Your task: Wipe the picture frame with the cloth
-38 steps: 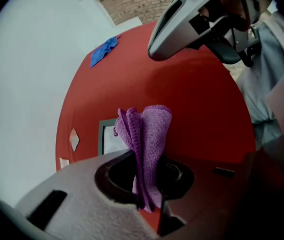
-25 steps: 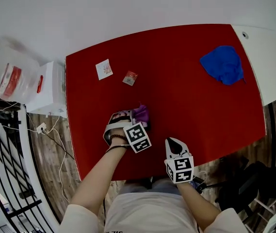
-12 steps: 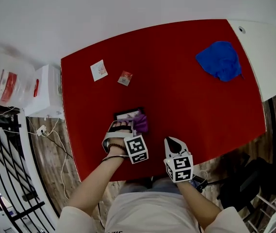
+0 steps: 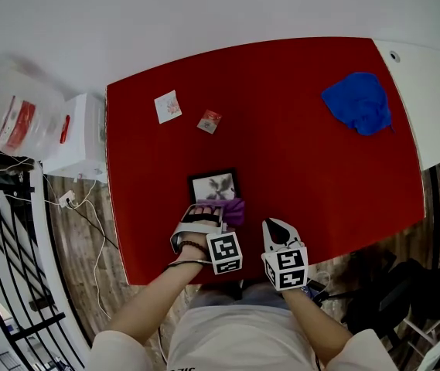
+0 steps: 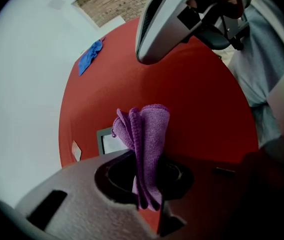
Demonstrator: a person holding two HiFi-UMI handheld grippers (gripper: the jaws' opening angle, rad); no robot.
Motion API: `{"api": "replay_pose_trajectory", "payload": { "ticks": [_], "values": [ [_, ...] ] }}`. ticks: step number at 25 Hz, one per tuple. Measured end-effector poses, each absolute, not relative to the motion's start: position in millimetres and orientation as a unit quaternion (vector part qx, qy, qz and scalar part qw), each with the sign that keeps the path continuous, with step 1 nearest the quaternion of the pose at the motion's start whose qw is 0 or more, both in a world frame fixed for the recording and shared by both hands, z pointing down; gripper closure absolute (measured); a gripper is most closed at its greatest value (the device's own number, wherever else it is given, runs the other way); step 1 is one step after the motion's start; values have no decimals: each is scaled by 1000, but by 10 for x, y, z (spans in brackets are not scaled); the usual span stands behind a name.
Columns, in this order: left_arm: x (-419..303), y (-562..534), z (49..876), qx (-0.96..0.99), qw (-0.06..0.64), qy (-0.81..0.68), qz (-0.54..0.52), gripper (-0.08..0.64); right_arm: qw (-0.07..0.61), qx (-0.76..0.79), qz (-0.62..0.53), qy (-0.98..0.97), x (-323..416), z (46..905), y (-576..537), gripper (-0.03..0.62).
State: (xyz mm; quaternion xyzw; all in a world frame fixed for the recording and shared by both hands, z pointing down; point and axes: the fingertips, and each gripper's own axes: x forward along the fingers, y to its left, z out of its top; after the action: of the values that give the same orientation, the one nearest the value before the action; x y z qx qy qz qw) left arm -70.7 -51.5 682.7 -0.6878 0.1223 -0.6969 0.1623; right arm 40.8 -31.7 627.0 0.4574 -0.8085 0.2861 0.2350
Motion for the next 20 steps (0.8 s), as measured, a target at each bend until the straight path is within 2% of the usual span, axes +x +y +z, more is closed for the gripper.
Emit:
{"api": "replay_pose_trajectory", "payload": {
  "ticks": [3,6,12,14,20],
  "values": [
    [-729,-594,6760,-704,144,158,-677,499,238,455,280,-811,398,6244,-312,588],
    [-711,-606,6570,-747,88,224,-620,499,240,453,270,-815,394,6155,-295,588],
    [-925,-289,5991,-809,-143,424,-382,499,231,437,249,-833,215,5791,-243,588],
    [-1090,-128,5772,-798,-195,473,-319,499,227,430,242,-839,133,5641,-210,588],
    [-1457,142,5200,-766,-195,569,-227,499,214,419,220,-855,-139,5219,-124,588]
  ]
}}
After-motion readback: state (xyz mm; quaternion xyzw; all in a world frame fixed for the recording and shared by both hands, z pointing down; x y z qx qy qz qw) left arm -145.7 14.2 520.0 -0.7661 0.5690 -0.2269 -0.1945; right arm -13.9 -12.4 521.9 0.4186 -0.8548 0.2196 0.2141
